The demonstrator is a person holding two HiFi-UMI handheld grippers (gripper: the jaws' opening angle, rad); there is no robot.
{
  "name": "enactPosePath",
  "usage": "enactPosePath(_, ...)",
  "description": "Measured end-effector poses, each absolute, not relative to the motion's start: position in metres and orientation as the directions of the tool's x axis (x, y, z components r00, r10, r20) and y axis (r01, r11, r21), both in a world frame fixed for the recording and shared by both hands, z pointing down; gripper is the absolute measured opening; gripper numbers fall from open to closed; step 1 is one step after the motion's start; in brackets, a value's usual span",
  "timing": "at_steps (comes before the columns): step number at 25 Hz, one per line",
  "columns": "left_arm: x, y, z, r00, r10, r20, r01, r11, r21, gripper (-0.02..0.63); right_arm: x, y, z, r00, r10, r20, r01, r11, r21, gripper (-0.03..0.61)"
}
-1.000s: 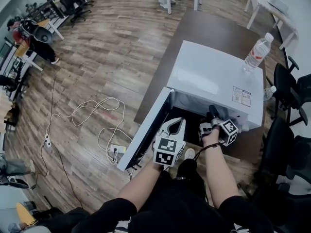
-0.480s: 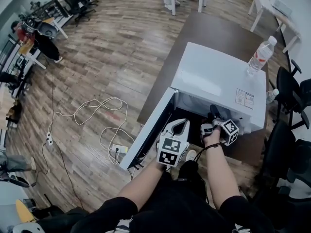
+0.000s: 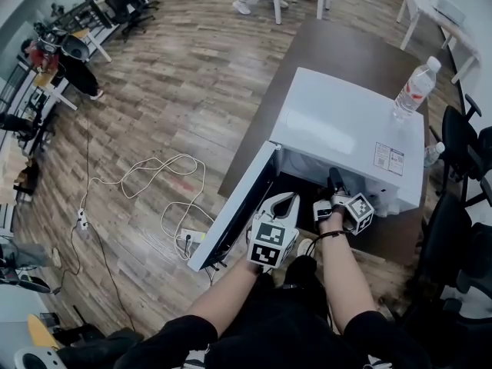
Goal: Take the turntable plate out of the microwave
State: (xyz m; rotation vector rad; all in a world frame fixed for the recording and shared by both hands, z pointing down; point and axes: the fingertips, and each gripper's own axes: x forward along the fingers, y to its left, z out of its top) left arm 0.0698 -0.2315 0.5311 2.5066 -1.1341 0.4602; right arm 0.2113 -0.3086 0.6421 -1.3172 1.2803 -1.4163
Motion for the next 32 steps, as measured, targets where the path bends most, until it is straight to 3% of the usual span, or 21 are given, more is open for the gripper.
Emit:
enactPosePath(22, 0.062, -0.231, 0.543, 0.602, -0.653, 0.458, -0.783, -0.594, 0.183, 0.009, 0.209, -0.356, 0.644, -0.144, -0.973, 0.18, -0.096, -0.167, -0.981, 0.145)
enactPosePath(32, 0.056, -0.228, 0.55, 0.603, -0.64, 0.476, -0.779, -0.6, 0.18, 0.009, 0.205, -0.361, 0.645, -0.115, -0.972, 0.206, -0.129, -0.191, -0.973, 0.046)
